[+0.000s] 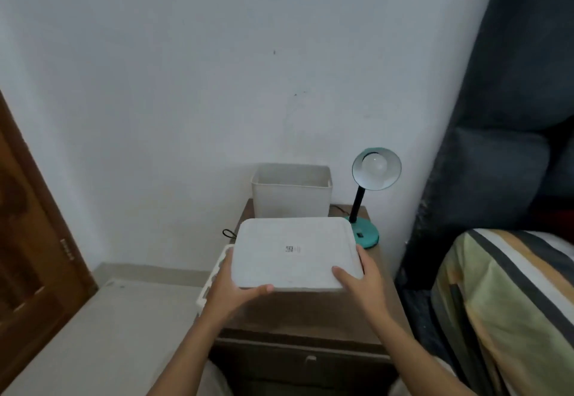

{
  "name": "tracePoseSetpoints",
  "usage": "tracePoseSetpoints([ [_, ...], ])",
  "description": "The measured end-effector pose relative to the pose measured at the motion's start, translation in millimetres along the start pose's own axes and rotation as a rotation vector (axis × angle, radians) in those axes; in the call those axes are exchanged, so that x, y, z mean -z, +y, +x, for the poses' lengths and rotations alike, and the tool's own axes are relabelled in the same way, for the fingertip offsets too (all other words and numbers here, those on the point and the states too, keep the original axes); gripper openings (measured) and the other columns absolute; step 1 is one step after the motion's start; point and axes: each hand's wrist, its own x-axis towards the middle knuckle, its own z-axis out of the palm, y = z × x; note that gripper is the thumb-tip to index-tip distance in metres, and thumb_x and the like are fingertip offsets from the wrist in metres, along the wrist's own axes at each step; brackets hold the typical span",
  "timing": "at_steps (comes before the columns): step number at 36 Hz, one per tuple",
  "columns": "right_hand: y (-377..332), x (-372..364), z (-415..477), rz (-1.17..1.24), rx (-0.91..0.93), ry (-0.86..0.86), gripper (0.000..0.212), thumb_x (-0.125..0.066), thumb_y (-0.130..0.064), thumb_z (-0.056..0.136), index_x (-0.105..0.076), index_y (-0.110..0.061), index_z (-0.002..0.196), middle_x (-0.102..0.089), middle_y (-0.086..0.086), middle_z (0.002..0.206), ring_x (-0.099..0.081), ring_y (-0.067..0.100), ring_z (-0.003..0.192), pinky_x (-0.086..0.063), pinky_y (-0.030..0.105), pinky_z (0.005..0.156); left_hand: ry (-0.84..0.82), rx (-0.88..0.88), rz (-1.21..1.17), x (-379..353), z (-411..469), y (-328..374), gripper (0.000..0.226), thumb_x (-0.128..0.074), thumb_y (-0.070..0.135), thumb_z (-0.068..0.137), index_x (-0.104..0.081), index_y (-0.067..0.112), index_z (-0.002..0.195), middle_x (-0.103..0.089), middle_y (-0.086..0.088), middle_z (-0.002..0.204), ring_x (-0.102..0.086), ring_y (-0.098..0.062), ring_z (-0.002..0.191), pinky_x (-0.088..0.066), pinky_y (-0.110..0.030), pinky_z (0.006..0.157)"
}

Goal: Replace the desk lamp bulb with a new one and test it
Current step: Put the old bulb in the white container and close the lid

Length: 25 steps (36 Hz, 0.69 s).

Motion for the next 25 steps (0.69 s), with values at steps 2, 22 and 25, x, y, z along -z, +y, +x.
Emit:
tracePoseSetpoints([
  [2, 14, 4, -14, -0.024, -0.030, -0.010, 0.074, -0.073, -0.025, 0.077, -0.037, -0.014, 0.140, -0.047, 0.006, 0.140, -0.047, 0.024, 0.125, -0.043, 0.048, 0.103, -0.005, 0.000, -0.015, -6, -17, -5, 0.093, -0.091, 0.035, 0.051, -0.037, 0.032, 0.127, -0.051, 0.021, 0.118, -0.046, 0.016, 0.105, -0.042, -0.007, 0.084],
  [22, 74, -1, -36, -0.484, -0.127, -0.126, 0.056, -0.063, -0.029, 0.084, -0.044, -0.002, 0.129, -0.050, 0.016, 0.132, -0.045, 0.029, 0.123, -0.038, 0.037, 0.100, -0.197, 0.093, 0.186, -28, -35, -59, 0.096, -0.089, 0.050, 0.045, -0.043, 0.027, 0.127, -0.054, 0.012, 0.127, -0.050, -0.004, 0.118, -0.044, -0.031, 0.097],
  [25, 76, -4, -31, -0.497, -0.131, -0.116, 0.055, -0.063, -0.029, 0.084, -0.044, -0.002, 0.128, -0.049, 0.016, 0.132, -0.041, 0.030, 0.124, -0.037, 0.038, 0.101, -0.174, 0.102, 0.239, -31, -31, -58, 0.097, -0.089, 0.049, 0.044, -0.043, 0.024, 0.125, -0.054, 0.009, 0.125, -0.050, -0.008, 0.116, -0.043, -0.031, 0.094],
])
